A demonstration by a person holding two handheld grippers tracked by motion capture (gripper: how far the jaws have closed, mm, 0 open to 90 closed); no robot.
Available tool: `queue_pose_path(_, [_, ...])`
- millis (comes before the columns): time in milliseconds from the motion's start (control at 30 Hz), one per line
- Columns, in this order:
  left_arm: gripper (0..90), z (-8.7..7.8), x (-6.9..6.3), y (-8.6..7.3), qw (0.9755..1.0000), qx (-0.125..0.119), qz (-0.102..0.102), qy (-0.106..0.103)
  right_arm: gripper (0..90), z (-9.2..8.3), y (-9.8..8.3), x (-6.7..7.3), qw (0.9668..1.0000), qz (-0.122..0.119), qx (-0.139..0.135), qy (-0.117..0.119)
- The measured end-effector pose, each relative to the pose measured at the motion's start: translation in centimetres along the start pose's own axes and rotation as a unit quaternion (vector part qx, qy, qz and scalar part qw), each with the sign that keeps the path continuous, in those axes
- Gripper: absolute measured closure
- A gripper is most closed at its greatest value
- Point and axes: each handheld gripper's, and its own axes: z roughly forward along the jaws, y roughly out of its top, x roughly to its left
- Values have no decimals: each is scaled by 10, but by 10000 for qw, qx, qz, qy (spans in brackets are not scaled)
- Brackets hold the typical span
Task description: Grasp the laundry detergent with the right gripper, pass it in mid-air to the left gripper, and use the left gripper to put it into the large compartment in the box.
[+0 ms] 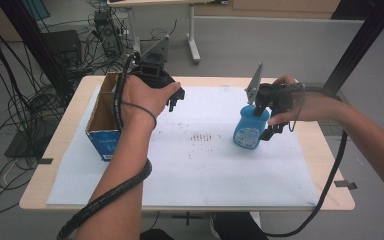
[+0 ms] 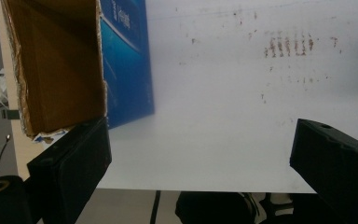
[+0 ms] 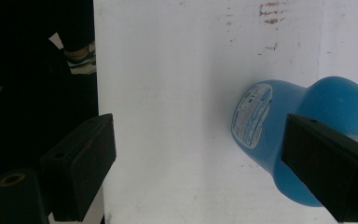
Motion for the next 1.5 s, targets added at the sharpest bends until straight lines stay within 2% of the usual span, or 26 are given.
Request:
queue_pose_path(433, [58, -1, -2, 0, 10000, -13, 12, -5, 103, -2, -4, 1, 10000, 27, -16, -9])
queue_pose_path(1033, [57, -4, -8, -3, 9999, -48, 103, -2, 101, -18, -37, 6, 9990, 376, -96, -235])
queue_pose_path(1500, [57, -2, -9, -4, 9999, -35, 139, -28, 96, -24, -66, -1, 9962, 738, -158, -438])
